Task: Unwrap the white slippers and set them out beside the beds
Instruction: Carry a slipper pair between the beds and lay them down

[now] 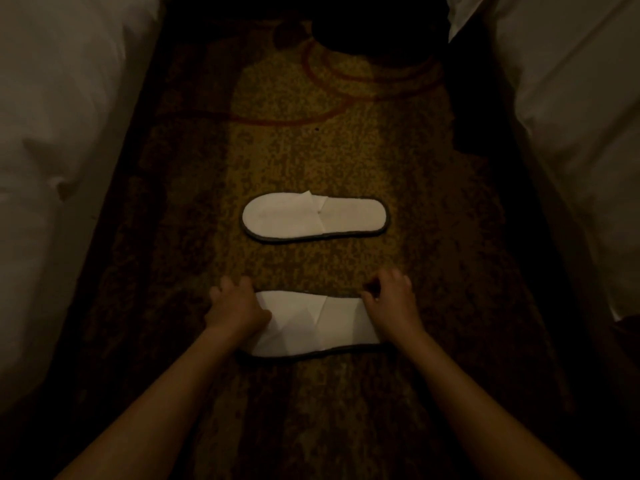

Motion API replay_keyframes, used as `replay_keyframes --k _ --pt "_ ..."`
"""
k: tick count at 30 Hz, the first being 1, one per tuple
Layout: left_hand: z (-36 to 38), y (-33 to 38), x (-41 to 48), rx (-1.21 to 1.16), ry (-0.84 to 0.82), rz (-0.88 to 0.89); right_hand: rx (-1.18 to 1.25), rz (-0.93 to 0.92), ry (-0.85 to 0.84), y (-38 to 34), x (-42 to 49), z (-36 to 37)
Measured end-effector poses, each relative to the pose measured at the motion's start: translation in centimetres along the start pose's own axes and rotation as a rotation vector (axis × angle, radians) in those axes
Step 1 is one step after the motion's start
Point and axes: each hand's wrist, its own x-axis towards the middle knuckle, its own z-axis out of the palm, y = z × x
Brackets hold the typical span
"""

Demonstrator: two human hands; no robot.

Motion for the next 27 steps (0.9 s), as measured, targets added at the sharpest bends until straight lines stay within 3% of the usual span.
replay_keyframes --k 15,22,27 --pt "0.4 -0.3 -0.5 0.005 0.016 -0.008 0.087 -0.056 0.037 0.5 -1.5 0.8" --pt "0.3 -0.5 -0.2 -0.007 0.008 0.009 0.040 -0.112 0.111 1.0 -1.8 1.7" --pt "-0.8 0.0 -1.6 -0.032 -0.032 0.011 -0.070 -0.063 0.070 0.3 -1.4 -0.7"
